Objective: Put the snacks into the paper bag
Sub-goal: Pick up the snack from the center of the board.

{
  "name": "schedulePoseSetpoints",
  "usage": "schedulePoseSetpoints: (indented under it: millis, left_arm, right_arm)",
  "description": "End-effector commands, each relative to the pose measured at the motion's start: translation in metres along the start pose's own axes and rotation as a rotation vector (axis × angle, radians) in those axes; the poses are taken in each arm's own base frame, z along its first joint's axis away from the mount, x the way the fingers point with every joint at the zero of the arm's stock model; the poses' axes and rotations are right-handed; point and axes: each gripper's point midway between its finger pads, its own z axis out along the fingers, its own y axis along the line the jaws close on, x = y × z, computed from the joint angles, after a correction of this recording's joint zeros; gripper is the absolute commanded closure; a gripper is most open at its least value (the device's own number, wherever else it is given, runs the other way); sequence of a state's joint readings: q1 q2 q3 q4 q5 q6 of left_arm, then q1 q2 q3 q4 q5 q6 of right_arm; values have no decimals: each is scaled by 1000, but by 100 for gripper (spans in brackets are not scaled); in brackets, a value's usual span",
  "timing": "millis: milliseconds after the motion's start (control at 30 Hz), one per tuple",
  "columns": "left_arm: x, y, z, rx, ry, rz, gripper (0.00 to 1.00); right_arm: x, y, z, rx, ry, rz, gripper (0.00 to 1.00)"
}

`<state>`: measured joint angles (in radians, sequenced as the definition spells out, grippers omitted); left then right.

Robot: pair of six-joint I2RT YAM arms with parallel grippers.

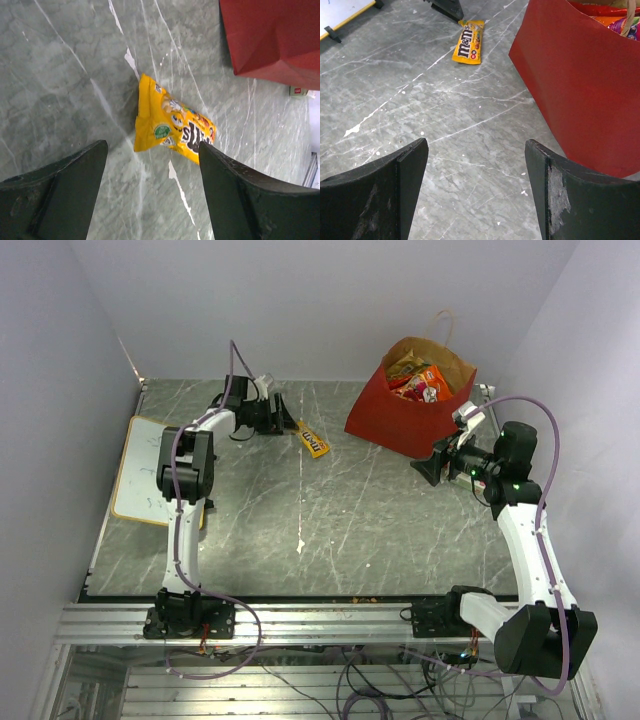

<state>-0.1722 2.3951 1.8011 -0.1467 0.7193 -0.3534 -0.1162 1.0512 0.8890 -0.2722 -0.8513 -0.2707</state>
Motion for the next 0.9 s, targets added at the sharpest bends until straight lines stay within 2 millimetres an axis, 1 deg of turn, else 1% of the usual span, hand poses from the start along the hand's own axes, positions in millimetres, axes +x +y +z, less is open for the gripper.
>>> schedulePoseSetpoints:
  millis: [0, 100, 300, 433, 567, 700, 867]
  left_arm:
    - [-8, -1, 12, 41, -27, -61, 16]
    - [-5, -2, 18, 51, -19, -74, 19]
    - [10, -7, 25, 58, 18, -86, 28]
    - [14, -12, 28, 70, 29, -91, 34]
    - [13, -14, 30, 77, 26, -92, 39]
    - [13, -14, 32, 92, 29, -83, 48]
    - [10, -21, 29, 119, 29, -59, 59]
  right_arm:
    - [2, -1, 1, -5, -7, -15, 22]
    - [3, -2, 2, -8, -5, -14, 22]
    - [5, -3, 3, -7, 0, -11, 23]
    - [6, -3, 3, -9, 4, -8, 23]
    - [5, -3, 3, -9, 2, -11, 23]
    - [4, -2, 2, -10, 0, -15, 23]
    - [5, -2, 2, -9, 0, -20, 23]
